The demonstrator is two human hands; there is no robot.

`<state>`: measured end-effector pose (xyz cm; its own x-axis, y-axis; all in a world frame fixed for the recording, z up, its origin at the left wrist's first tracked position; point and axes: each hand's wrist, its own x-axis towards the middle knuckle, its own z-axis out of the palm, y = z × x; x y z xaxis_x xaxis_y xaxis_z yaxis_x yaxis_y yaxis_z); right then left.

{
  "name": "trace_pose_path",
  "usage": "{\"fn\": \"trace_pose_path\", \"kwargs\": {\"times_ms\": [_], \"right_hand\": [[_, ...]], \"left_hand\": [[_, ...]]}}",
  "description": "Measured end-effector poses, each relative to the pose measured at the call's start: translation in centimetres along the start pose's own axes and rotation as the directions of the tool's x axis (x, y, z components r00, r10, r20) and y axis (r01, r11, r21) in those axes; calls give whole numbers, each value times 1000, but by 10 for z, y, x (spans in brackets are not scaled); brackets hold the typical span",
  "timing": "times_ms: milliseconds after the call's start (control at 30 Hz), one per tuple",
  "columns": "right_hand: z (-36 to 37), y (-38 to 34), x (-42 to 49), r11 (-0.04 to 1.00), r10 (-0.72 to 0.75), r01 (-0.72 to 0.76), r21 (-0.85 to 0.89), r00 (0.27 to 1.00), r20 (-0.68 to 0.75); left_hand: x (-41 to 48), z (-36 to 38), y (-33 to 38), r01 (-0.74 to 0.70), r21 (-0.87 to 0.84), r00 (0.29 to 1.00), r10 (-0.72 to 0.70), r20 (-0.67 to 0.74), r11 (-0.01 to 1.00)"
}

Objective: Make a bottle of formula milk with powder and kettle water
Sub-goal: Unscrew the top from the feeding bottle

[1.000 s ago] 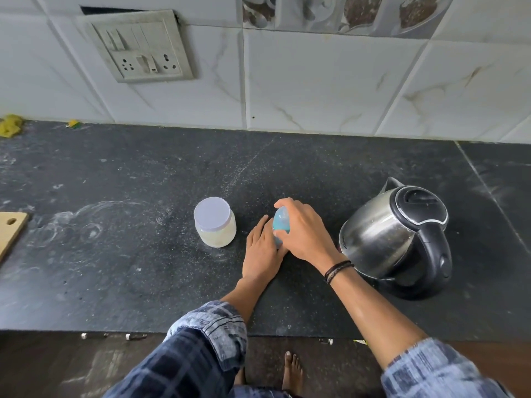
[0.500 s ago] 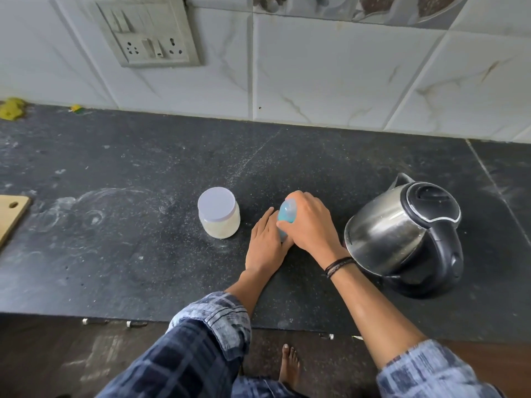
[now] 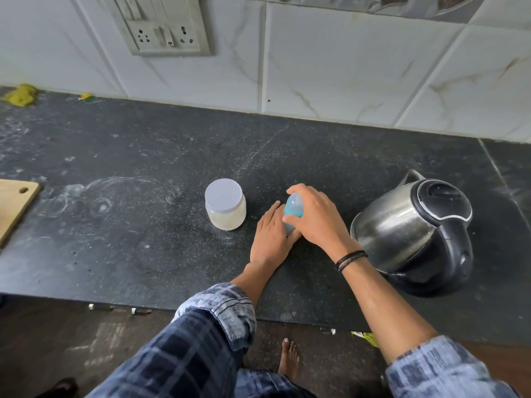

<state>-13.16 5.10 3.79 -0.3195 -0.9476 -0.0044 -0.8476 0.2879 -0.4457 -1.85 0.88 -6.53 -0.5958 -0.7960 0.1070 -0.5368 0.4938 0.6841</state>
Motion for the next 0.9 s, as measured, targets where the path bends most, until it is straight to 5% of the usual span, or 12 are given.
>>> {"fn": "trace_pose_path", "kwargs": {"times_ms": [333, 533, 733, 900], "right_hand": [[-19, -2, 11, 999, -7, 13, -48, 993, 116], [-13, -5, 8, 997, -6, 10, -76, 998, 57], [-19, -2, 14, 998, -29, 40, -55, 982, 189], [-15, -2, 10, 997, -17, 26, -72, 993, 114]], "left_hand": [[-1, -3, 4, 5, -4, 1000, -5, -17, 1000], [0, -3, 3, 5, -12, 1000, -5, -10, 1000], [-1, -4, 5, -19, 6, 1000, 19, -20, 1000], [0, -3, 4, -10, -1, 1000, 10, -20, 1000]]}}
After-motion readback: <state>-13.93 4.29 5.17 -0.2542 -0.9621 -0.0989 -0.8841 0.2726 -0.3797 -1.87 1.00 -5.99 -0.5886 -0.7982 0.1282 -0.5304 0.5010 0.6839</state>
